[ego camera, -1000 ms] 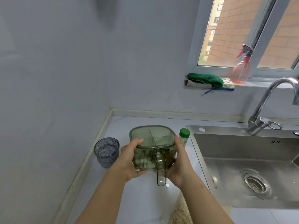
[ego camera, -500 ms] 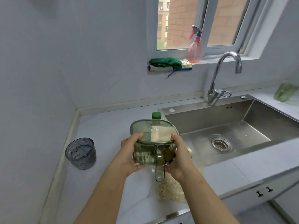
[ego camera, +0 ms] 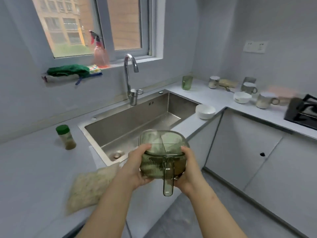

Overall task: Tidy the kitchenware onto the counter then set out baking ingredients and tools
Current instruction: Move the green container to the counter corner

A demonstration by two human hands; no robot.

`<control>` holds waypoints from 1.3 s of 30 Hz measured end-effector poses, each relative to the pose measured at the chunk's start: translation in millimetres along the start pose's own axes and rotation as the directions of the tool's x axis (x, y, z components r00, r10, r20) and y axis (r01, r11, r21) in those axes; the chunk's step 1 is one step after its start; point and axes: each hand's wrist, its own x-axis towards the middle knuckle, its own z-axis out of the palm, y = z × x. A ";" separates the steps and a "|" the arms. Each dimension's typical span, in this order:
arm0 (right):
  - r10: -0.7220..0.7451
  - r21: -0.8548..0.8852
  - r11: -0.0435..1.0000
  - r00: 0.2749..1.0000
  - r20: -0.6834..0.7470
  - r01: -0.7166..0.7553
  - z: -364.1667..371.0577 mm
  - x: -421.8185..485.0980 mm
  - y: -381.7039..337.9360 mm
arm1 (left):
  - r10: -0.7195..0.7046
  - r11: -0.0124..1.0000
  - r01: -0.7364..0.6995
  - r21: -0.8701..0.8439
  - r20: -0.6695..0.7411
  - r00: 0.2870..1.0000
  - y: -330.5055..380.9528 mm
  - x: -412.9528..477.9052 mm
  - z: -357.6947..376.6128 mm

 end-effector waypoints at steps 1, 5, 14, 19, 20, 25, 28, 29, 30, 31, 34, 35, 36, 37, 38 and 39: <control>-0.008 0.013 1.000 0.999 -0.037 0.008 -25.8 -8.3 -9.8 | -0.017 1.000 0.016 0.025 0.036 0.999 -11.2 -1.6 25.9; -0.031 0.078 0.996 0.982 -0.187 0.046 -141.5 -45.4 -45.7 | -0.106 0.988 0.087 0.125 0.154 0.982 -61.7 -17.9 139.4; -0.071 0.281 0.933 0.881 -0.468 0.225 -344.6 -139.6 -95.7 | -0.317 0.903 0.160 0.398 0.368 0.874 -170.6 -51.9 344.9; -0.073 0.360 0.860 0.787 -0.613 0.360 -431.1 -177.1 -116.2 | -0.403 0.835 0.120 0.537 0.448 0.798 -215.7 -71.1 445.6; -0.078 0.360 0.852 0.770 -0.633 0.381 -446.6 -181.9 -120.2 | -0.423 0.825 0.121 0.552 0.461 0.780 -223.9 -72.7 462.7; -0.088 0.344 0.807 0.674 -0.733 0.480 -526.9 -196.2 -159.3 | -0.468 0.796 0.089 0.598 0.517 0.717 -260.9 -74.5 563.2; -0.108 0.311 0.780 0.606 -0.788 0.543 -580.5 -195.8 -192.1 | -0.484 0.791 0.065 0.608 0.558 0.674 -279.0 -70.8 634.9; -0.104 0.311 0.772 0.592 -0.799 0.555 -597.7 -197.0 -205.1 | -0.490 0.783 0.049 0.621 0.566 0.663 -283.1 -70.9 660.7; -0.103 0.311 0.762 0.581 -0.808 0.568 -607.8 -199.5 -214.4 | -0.490 0.779 0.042 0.625 0.566 0.663 -285.5 -70.2 677.2; -0.103 0.304 0.756 0.563 -0.820 0.580 -624.1 -204.1 -227.9 | -0.507 0.768 0.033 0.640 0.576 0.641 -290.4 -72.7 701.6; -0.114 0.265 0.723 0.489 -0.865 0.638 -667.2 -222.9 -260.9 | -0.535 0.754 -0.010 0.657 0.623 0.571 -305.4 -84.9 764.7; -0.113 0.253 0.708 0.459 -0.881 0.659 -685.9 -231.1 -269.4 | -0.553 0.743 -0.024 0.669 0.634 0.541 -314.5 -93.1 788.5; -0.109 0.245 0.703 0.442 -0.890 0.667 -697.9 -236.1 -275.1 | -0.560 0.737 -0.035 0.675 0.639 0.527 -319.5 -98.5 803.4; -0.106 0.244 0.693 0.431 -0.896 0.678 -710.8 -241.2 -280.4 | -0.571 0.727 -0.049 0.685 0.642 0.511 -326.1 -104.7 819.0; -0.105 0.237 0.680 0.412 -0.905 0.693 -728.4 -247.8 -285.2 | -0.584 0.717 -0.062 0.694 0.647 0.490 -336.5 -111.1 838.8; -0.106 0.229 0.674 0.399 -0.911 0.702 -744.4 -252.2 -289.0 | -0.590 0.710 -0.074 0.700 0.649 0.480 -345.0 -116.3 855.2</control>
